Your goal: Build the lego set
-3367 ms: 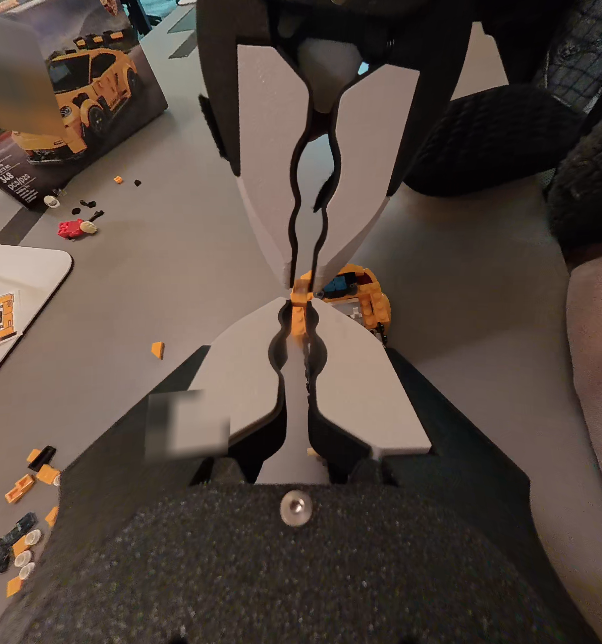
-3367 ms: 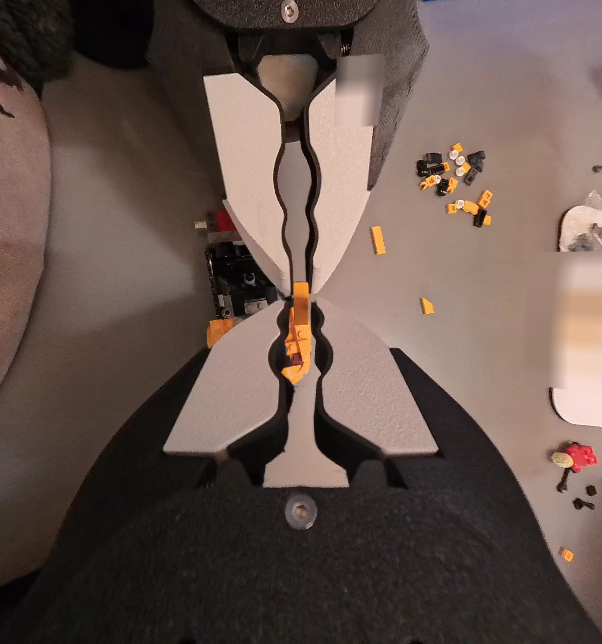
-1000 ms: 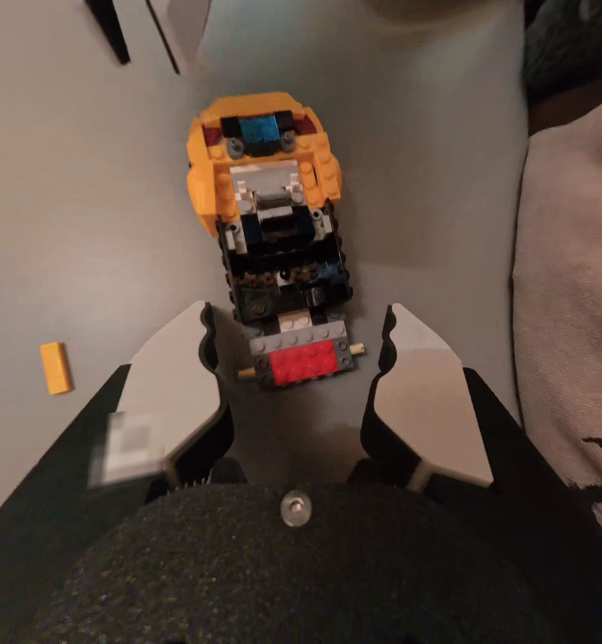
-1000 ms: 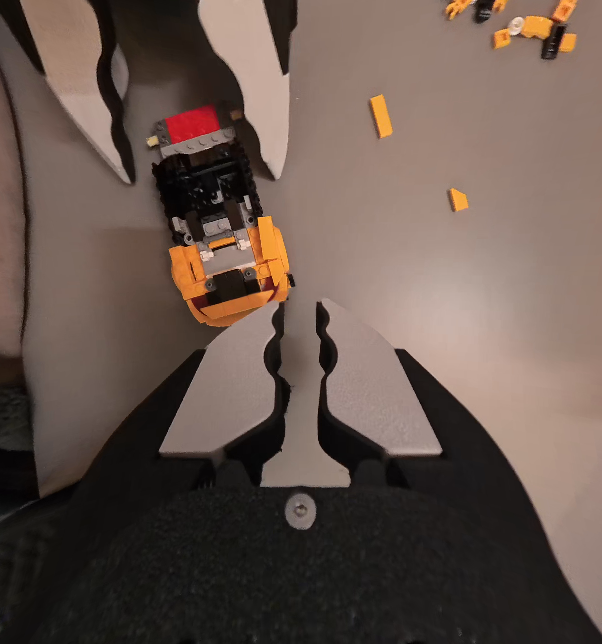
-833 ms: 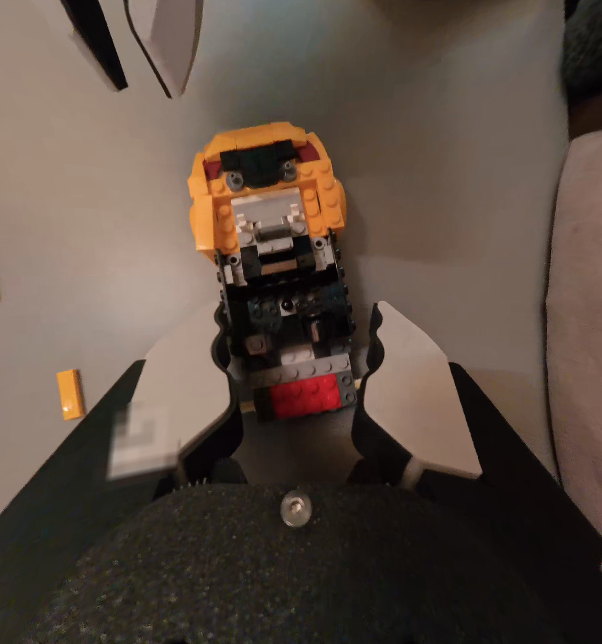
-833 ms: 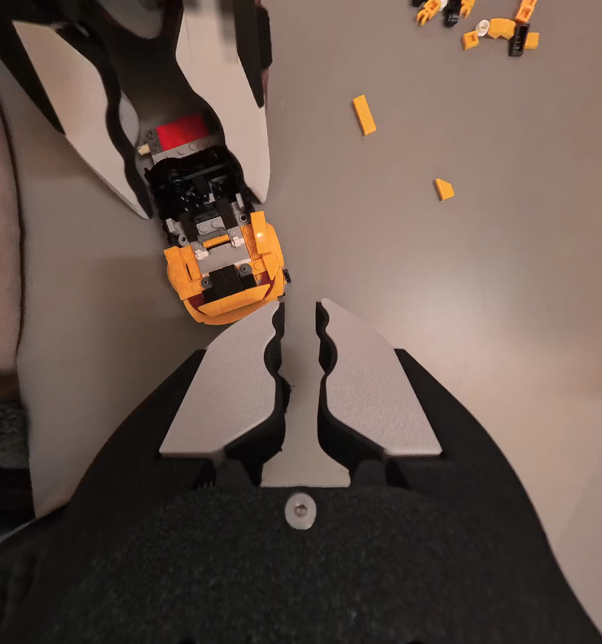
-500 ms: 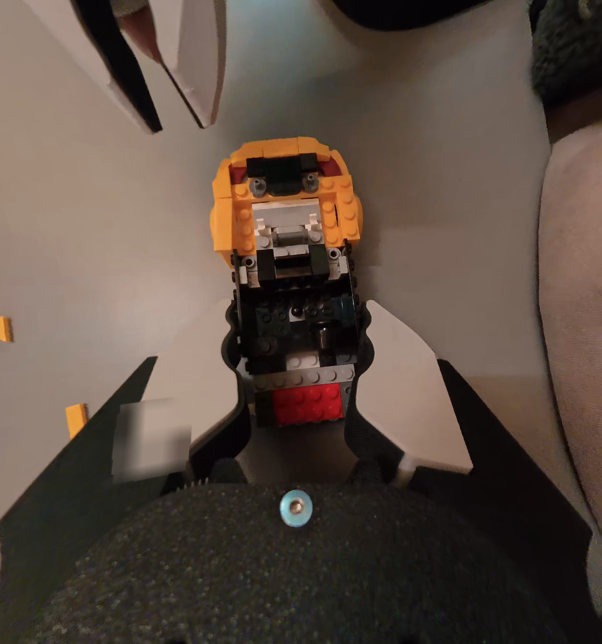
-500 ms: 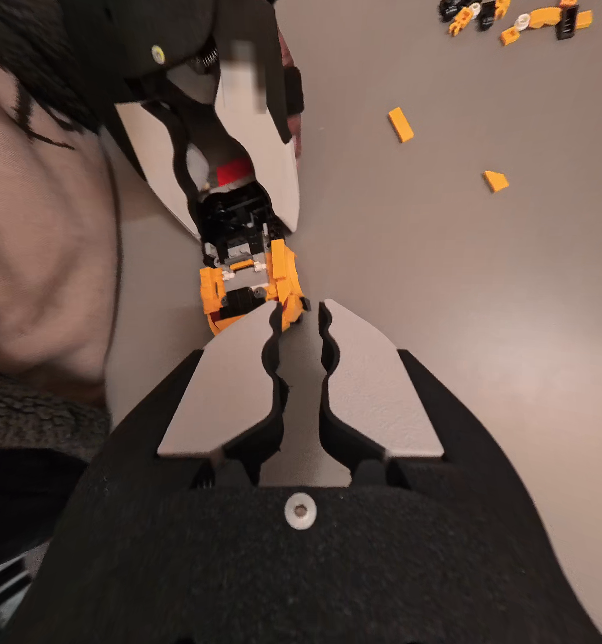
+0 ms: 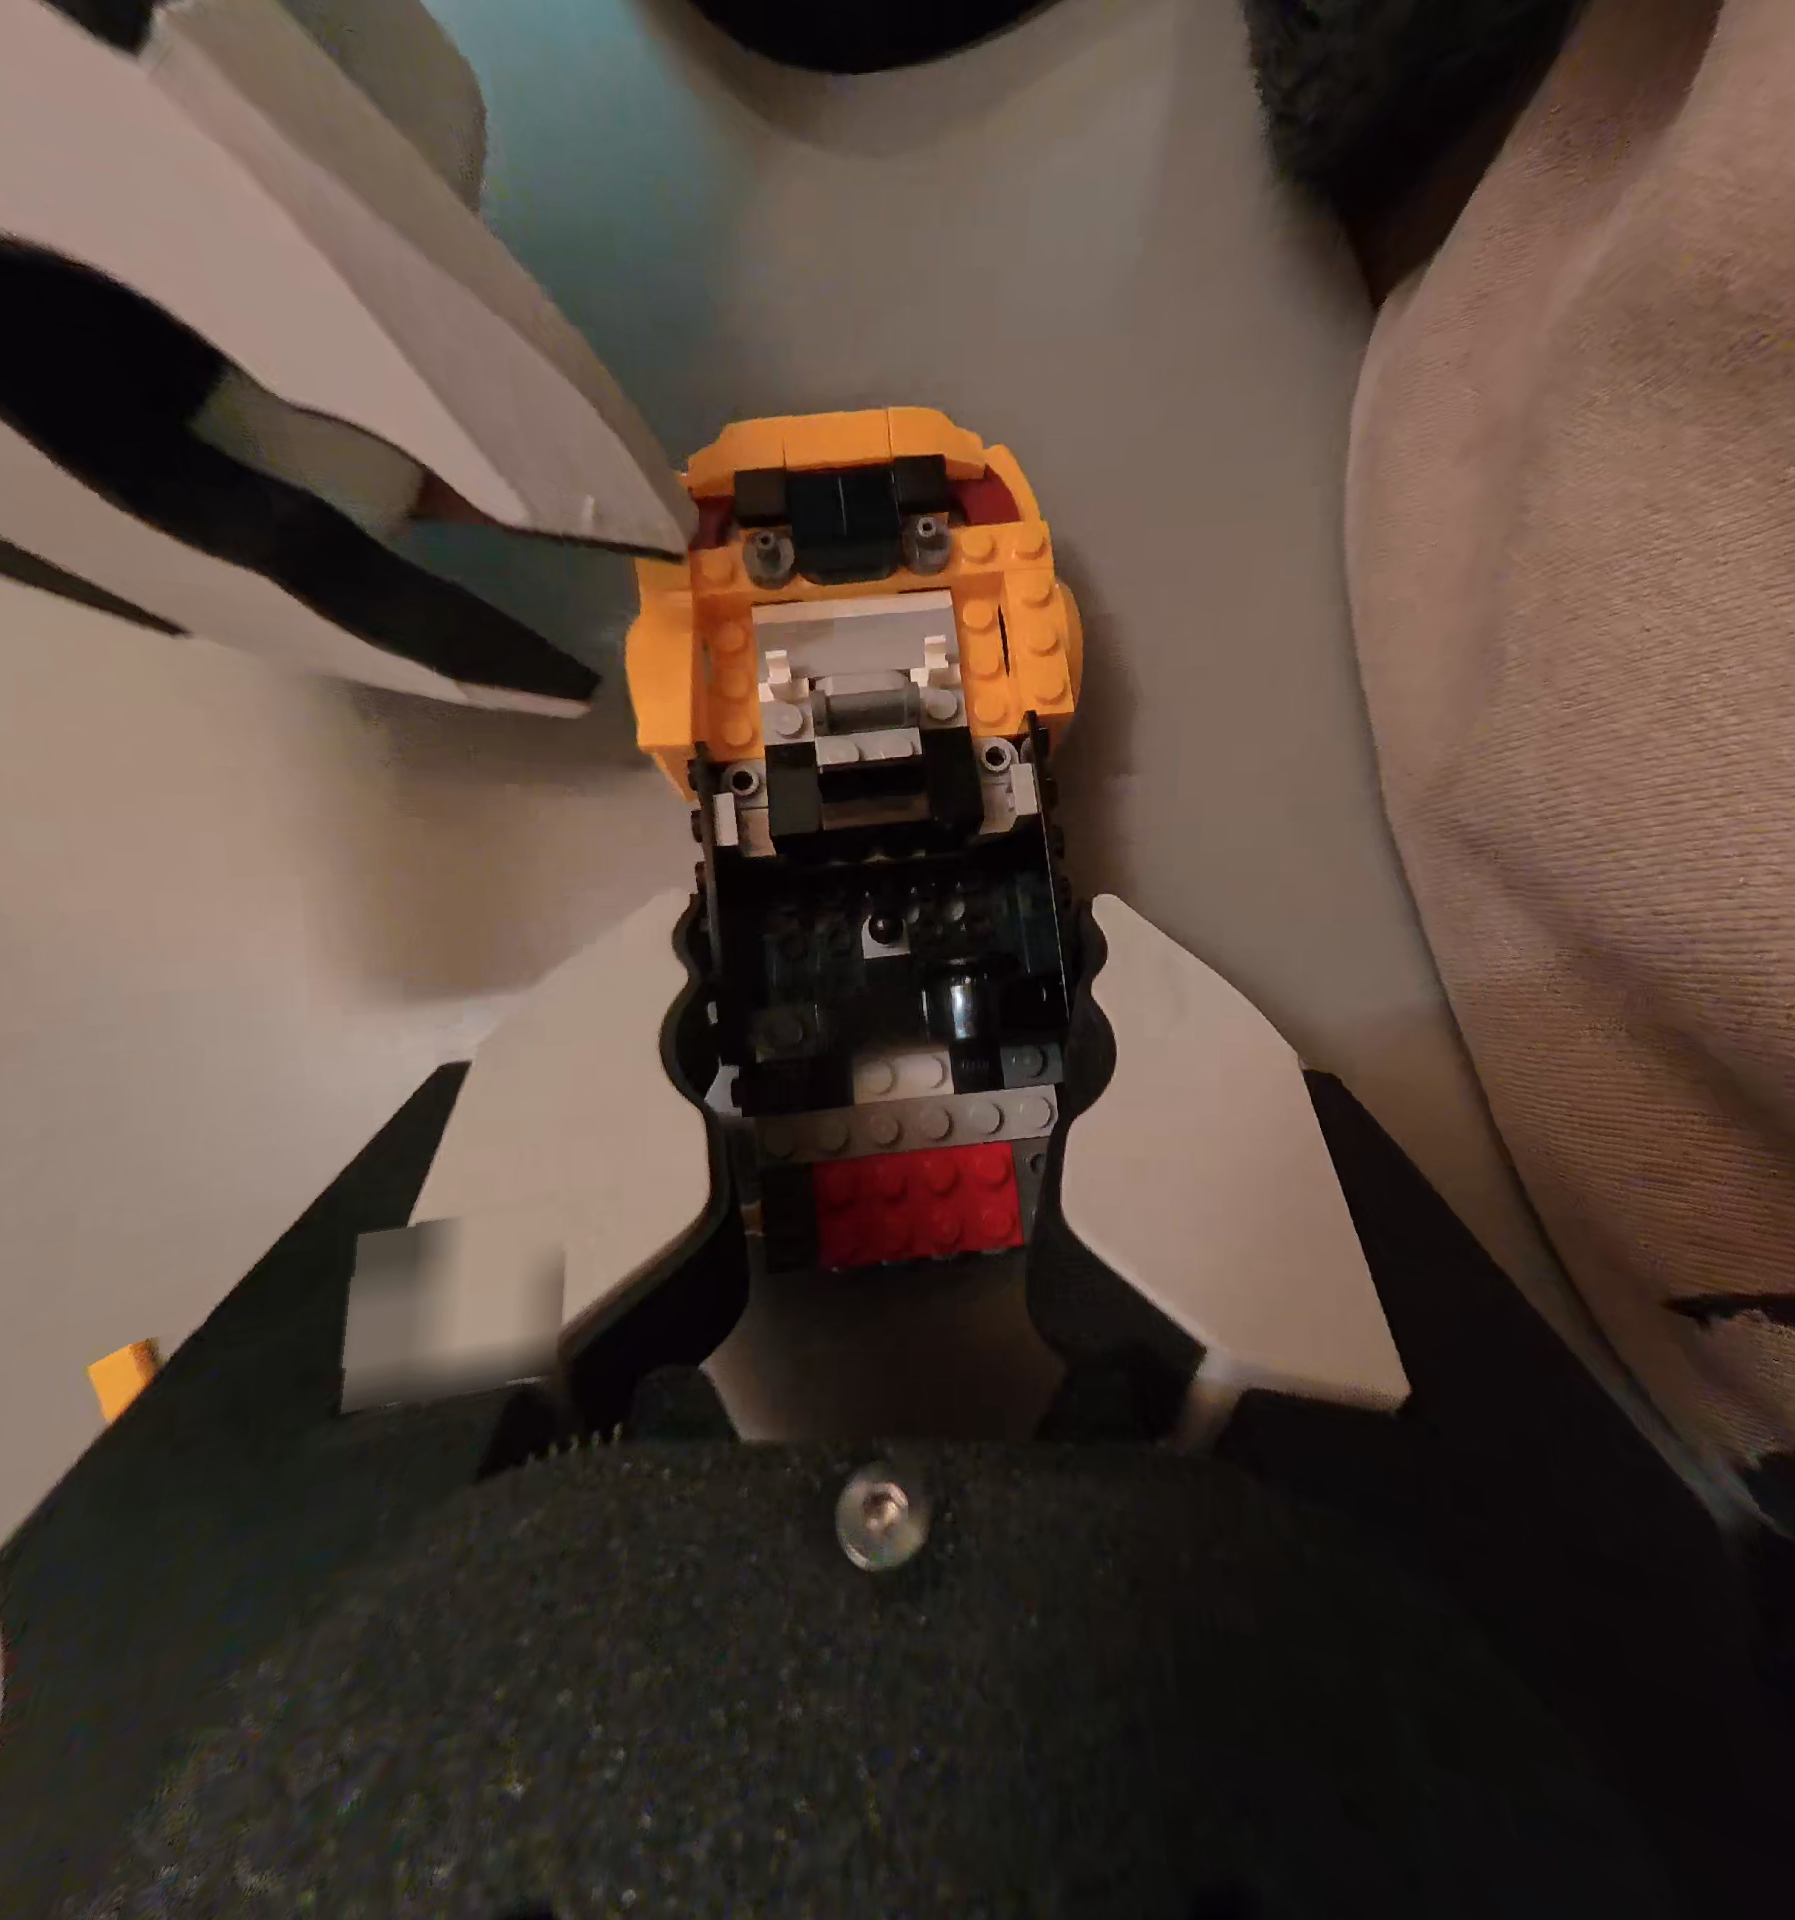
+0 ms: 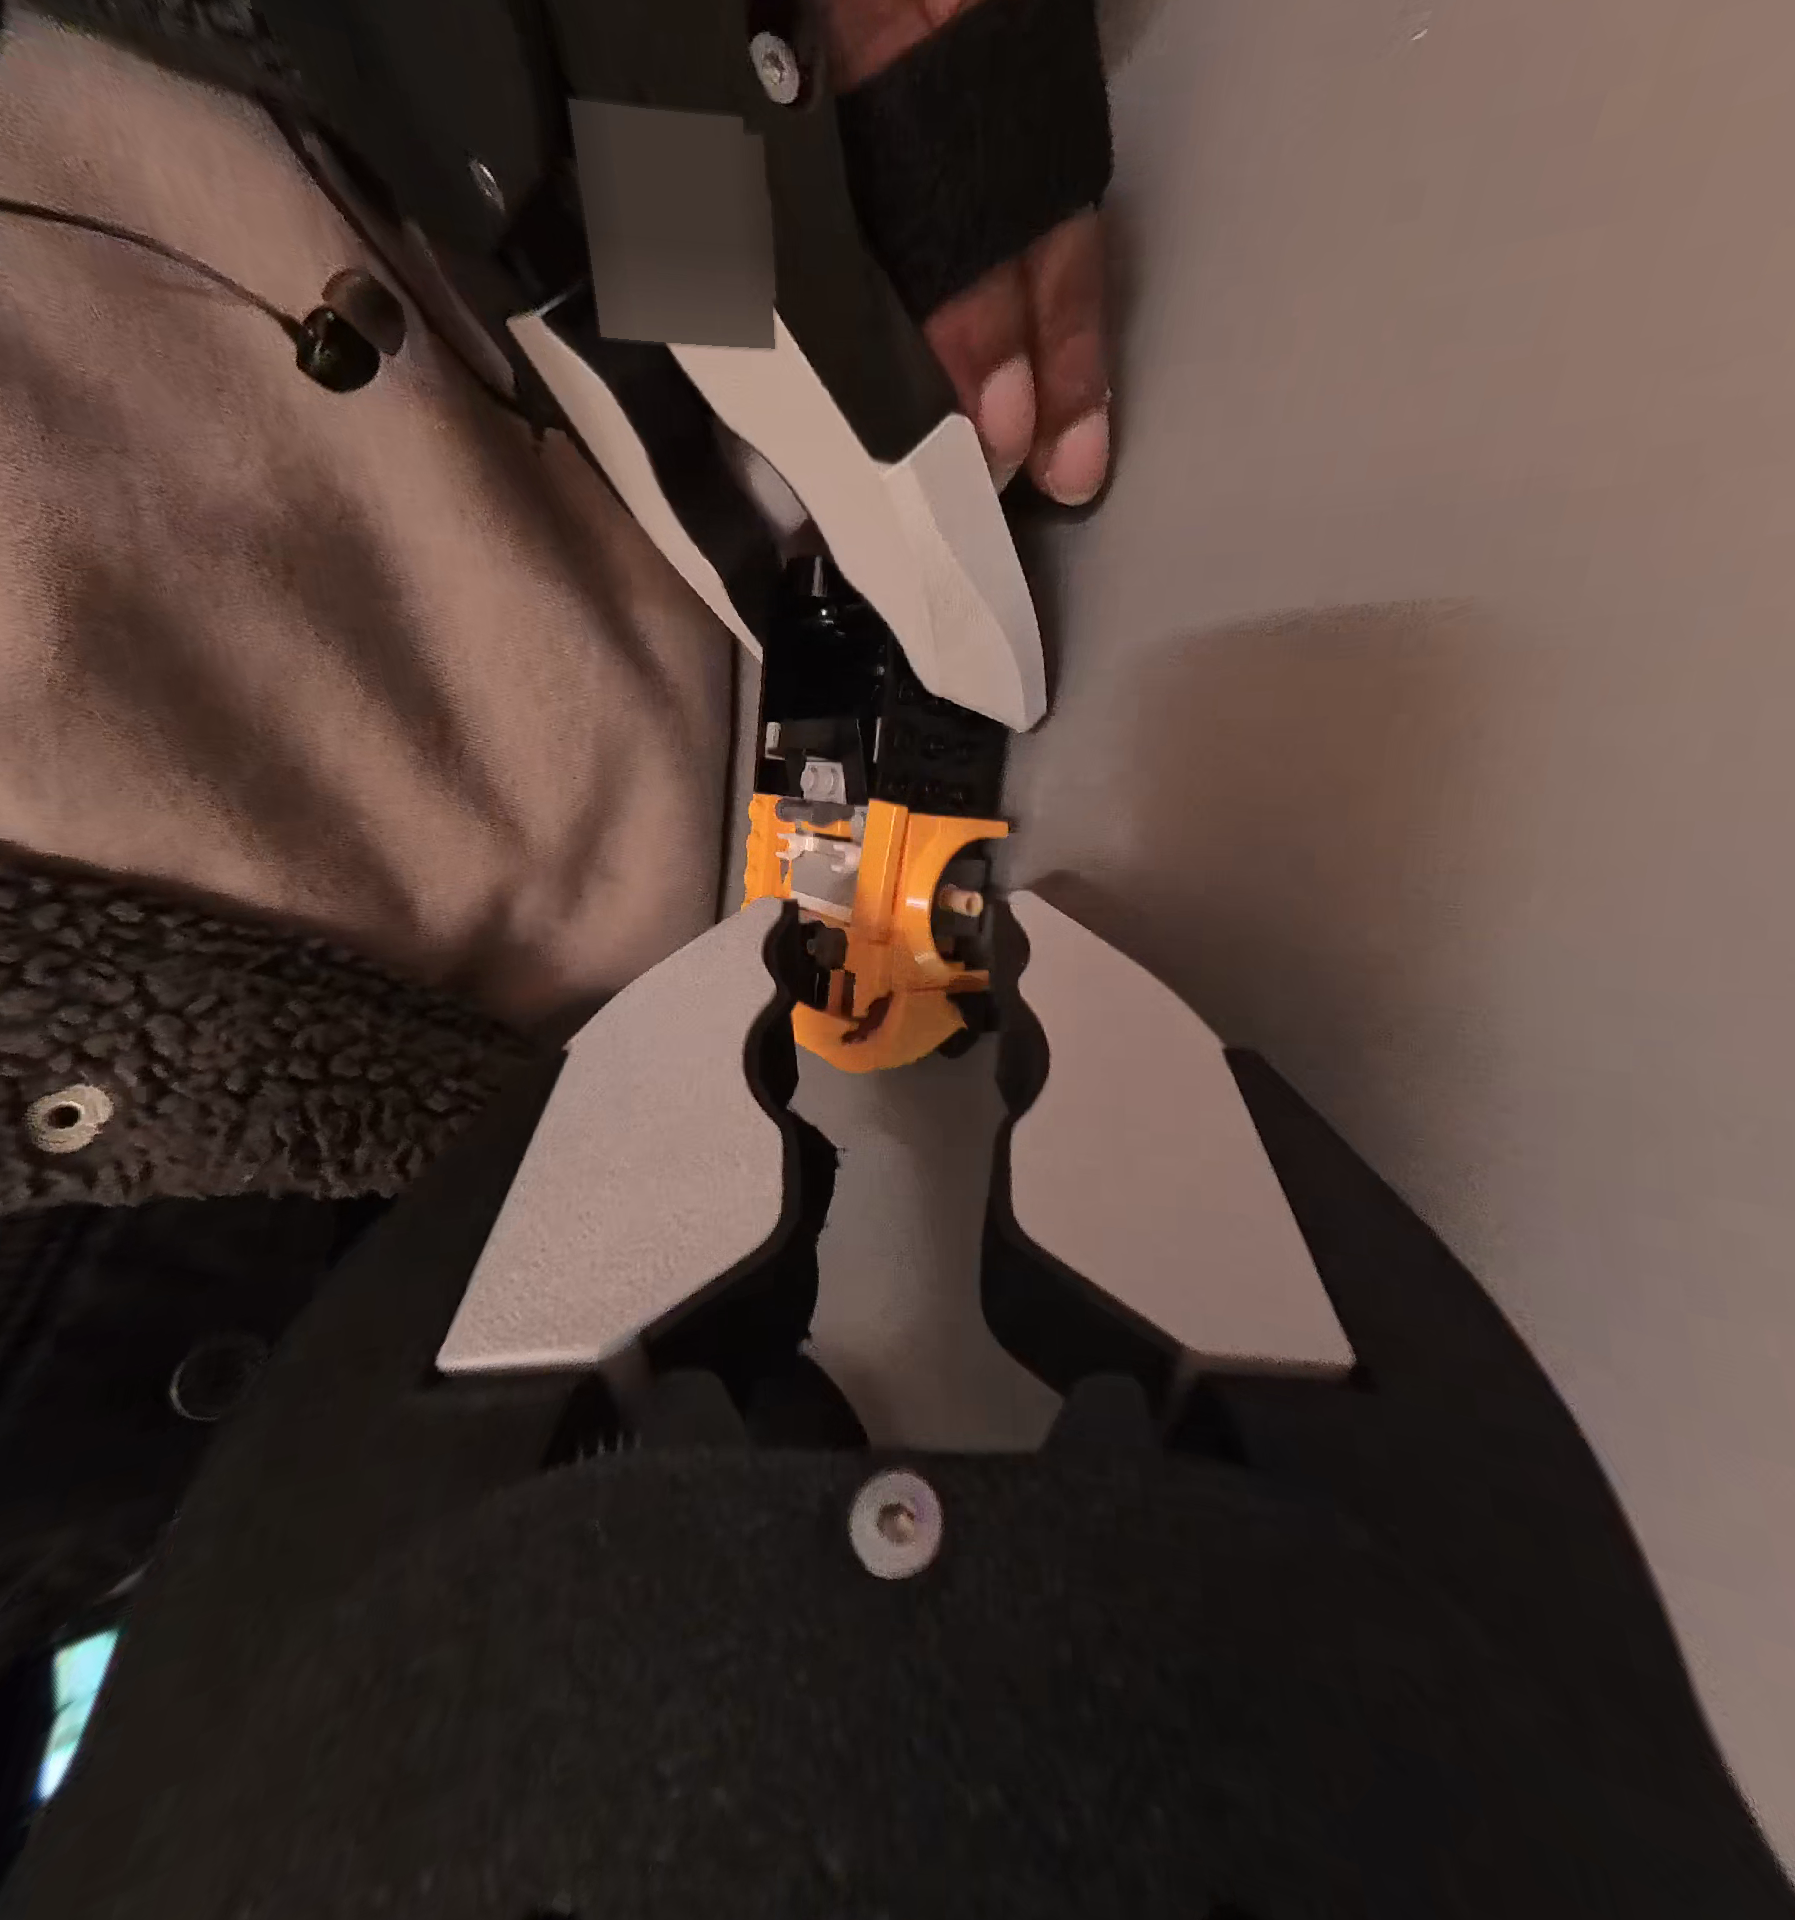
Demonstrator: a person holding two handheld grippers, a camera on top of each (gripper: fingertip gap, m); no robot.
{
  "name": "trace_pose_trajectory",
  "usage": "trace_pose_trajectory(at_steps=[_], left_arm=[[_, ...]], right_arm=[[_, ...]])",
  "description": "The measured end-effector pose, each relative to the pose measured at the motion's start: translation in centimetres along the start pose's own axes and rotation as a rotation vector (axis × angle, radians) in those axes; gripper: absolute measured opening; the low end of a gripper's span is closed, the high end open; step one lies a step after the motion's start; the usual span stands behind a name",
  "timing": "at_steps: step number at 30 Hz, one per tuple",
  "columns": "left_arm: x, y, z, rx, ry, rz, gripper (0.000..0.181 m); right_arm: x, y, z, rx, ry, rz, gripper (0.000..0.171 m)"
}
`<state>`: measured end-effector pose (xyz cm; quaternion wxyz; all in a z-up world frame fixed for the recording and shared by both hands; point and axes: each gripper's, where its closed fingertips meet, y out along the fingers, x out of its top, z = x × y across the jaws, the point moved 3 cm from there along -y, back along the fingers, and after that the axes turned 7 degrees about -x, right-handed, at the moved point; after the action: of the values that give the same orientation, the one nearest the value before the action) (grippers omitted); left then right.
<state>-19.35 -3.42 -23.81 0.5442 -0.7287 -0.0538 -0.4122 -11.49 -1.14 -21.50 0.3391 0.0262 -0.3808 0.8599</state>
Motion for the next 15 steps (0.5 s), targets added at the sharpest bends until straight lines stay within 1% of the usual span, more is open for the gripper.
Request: trace_pose_trajectory(at_steps=[3, 6, 10, 15], left_arm=[[0.16, -0.22, -0.02, 0.005, 0.013, -0.006, 0.065], [0.48, -0.6, -0.14, 0.019, 0.039, -0.012, 0.065], [0.65, -0.79, -0.25, 0.03, 0.055, -0.006, 0.065], [0.83, -0.89, -0.6, 0.024, 0.068, -0.002, 0.064]], right_arm=[[0.18, 0.77, 0.11, 0.025, -0.015, 0.075, 0.035], [0.32, 0.92, 0.3, 0.059, -0.012, 0.103, 0.033], [0.21, 0.98, 0.59, 0.09, 0.004, 0.115, 0.027], [0.0, 1.19, 0.92, 0.116, 0.019, 0.116, 0.027]])
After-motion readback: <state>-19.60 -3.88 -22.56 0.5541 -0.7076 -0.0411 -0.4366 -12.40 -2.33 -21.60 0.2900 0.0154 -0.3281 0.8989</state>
